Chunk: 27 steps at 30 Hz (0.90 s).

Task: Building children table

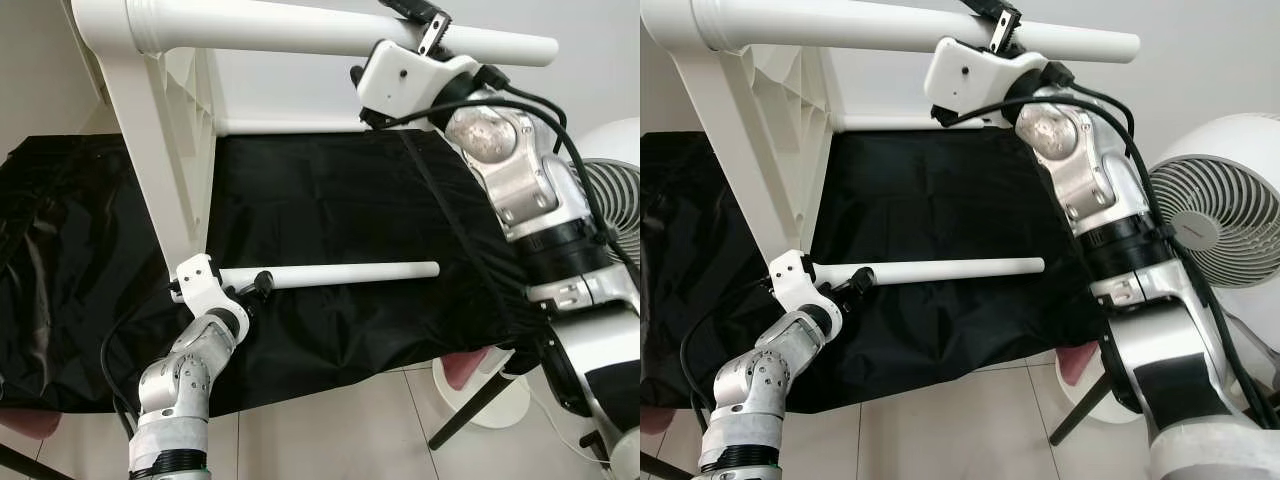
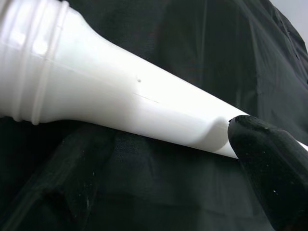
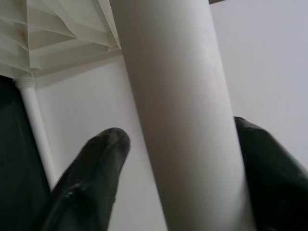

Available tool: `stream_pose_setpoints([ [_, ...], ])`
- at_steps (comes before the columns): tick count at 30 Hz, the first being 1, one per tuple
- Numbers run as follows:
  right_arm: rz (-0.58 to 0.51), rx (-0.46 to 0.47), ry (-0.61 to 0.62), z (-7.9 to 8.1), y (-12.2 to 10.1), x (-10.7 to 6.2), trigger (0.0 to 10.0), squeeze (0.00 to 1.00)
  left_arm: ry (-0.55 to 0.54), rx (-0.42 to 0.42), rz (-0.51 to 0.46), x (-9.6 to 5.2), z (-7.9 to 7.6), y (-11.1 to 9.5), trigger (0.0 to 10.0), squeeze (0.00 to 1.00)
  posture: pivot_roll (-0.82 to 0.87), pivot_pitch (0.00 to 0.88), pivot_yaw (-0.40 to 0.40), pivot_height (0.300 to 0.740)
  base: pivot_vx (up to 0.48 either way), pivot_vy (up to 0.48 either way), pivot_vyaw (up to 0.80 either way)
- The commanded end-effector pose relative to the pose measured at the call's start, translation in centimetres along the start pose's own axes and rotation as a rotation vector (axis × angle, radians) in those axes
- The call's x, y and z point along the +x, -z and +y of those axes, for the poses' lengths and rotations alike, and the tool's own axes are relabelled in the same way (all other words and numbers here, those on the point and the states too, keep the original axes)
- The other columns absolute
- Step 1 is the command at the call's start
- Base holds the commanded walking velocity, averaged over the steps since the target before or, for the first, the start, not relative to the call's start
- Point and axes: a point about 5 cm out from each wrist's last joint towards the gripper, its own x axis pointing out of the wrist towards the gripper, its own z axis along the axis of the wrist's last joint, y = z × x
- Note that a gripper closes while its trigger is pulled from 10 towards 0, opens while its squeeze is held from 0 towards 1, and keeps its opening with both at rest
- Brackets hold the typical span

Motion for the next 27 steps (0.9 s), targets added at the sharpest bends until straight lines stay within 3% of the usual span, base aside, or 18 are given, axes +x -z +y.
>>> stream_pose_setpoints([
  [1,-0.03,-0.037,-0.076,1.1,-0.7,0.4,0.0,0.0,0.019,-0.002,-0.002,0.2,-0.4,0.0,10.0,0.0,0.0,0.026,0.023,0.74,0.0,0.0,0.0],
  [6,-0.039,-0.054,-0.058,0.2,-0.9,0.4,0.0,0.0,0.019,-0.016,0.013,0.1,-0.4,0.4,10.0,0.0,0.0,0.026,0.023,0.74,0.0,0.0,0.0],
  [8,-0.011,0.012,0.024,-2.0,-0.5,0.0,0.0,0.0,0.027,-0.067,0.047,0.1,-0.8,1.3,10.0,0.0,-0.02,0.041,0.028,0.74,0.0,0.0,0.0],
  [13,-0.003,0.046,0.065,-3.0,-0.1,-0.5,0.0,0.0,0.02,-0.083,0.049,0.2,-0.9,1.5,10.0,0.0,-0.02,0.045,0.029,0.74,0.0,0.0,0.0],
  [14,0.004,0.103,0.096,-3.3,0.1,-0.8,0.0,0.0,0.02,-0.085,0.048,0.5,-1.1,1.5,10.0,0.0,-0.02,0.05,0.027,0.74,0.0,0.0,0.0],
  [15,0.004,0.103,0.096,-3.3,0.1,-0.8,0.0,0.0,0.02,-0.085,0.048,0.5,-1.1,1.5,10.0,0.0,-0.02,0.05,0.027,0.74,0.0,0.0,0.0],
  [16,0.018,0.204,0.165,-3.8,0.8,-1.8,0.0,0.0,0.032,-0.072,0.042,1.0,-1.8,1.4,10.0,0.0,-0.01,0.055,0.027,0.74,0.0,0.0,0.0],
  [18,0.024,0.234,0.183,-3.8,1.0,-2.1,0.0,0.0,0.037,-0.068,0.041,1.1,-2.0,1.3,10.0,0.0,-0.01,0.055,0.027,0.74,0.0,0.0,0.0],
  [19,0.045,0.306,0.218,-3.9,1.6,-2.7,0.0,0.0,0.051,-0.063,0.034,1.4,-2.5,1.0,10.0,0.0,-0.02,0.059,0.031,0.74,0.0,0.0,0.0],
  [20,0.045,0.306,0.218,-3.9,1.6,-2.7,0.0,0.0,0.051,-0.063,0.034,1.4,-2.5,1.0,10.0,0.0,-0.02,0.059,0.031,0.74,0.0,0.0,0.0],
  [23,0.099,0.454,0.295,-4.1,3.0,-4.0,0.0,0.0,0.062,-0.062,0.016,2.0,-3.3,0.3,10.0,0.0,-0.02,0.059,0.044,0.74,0.0,0.0,0.0],
  [27,0.12,0.532,0.343,-4.5,3.6,-4.8,0.0,0.0,0.048,-0.066,0.004,2.3,-3.3,-0.2,10.0,0.0,-0.03,0.058,0.051,0.74,0.0,0.0,0.0],
])
